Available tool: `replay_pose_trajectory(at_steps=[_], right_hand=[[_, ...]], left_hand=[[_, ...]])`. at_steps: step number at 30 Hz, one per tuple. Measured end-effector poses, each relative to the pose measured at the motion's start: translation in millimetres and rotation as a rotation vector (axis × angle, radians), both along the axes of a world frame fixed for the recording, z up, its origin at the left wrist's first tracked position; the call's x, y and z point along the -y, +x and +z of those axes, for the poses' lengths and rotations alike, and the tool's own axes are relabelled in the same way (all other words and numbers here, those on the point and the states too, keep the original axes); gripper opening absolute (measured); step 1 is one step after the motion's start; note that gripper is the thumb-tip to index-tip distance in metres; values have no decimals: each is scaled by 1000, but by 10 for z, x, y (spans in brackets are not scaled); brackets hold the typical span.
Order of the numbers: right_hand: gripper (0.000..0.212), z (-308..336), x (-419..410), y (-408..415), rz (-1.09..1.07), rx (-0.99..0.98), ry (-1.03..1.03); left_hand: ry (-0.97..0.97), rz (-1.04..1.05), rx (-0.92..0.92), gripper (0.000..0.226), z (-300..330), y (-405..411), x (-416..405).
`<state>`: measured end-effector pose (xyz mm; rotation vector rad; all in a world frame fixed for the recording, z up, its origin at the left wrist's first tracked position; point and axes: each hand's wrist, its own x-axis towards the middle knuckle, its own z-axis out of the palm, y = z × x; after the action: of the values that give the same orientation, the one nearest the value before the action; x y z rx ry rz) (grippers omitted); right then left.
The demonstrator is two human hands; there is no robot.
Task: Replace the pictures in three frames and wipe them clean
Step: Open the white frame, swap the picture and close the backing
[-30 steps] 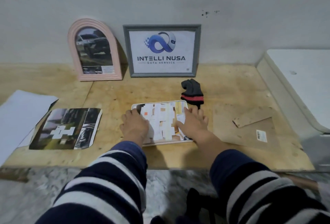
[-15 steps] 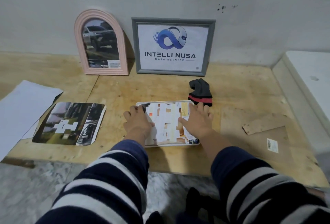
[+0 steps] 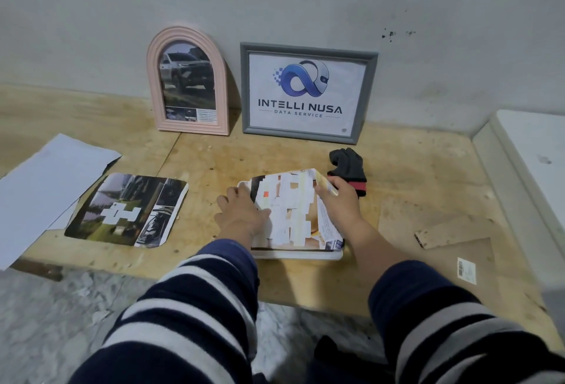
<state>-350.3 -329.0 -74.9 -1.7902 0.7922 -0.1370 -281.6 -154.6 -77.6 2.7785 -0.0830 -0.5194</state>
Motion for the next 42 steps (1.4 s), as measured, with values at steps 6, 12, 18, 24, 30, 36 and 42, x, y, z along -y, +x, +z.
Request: replay_pose_trajectory(at_steps=[6, 12, 18, 24, 30, 36, 42], right_hand=[[18, 256, 120, 202, -73, 3, 203], [32, 385, -202, 530, 46, -23, 252], [60, 436, -808, 876, 150, -77, 455], [66, 487, -1509, 1288, 287, -214, 295], [32, 288, -2353, 1791, 264, -166, 166], [38, -14, -3163, 2149, 230, -146, 126], [44, -120, -3685, 2435, 236, -127, 101]], left_hand=[[-344, 305, -59, 49, 160, 65, -70], [-531, 513, 52, 35, 350, 119, -389], [-513, 707, 160, 38, 359, 235, -1049], [-522, 791, 195, 35, 347, 625, -1768], [-515, 747, 219, 37, 265, 1133, -2662], [-548, 727, 196, 33, 40, 1373, -3464], [-299, 656, 224, 36, -106, 1561, -3917]])
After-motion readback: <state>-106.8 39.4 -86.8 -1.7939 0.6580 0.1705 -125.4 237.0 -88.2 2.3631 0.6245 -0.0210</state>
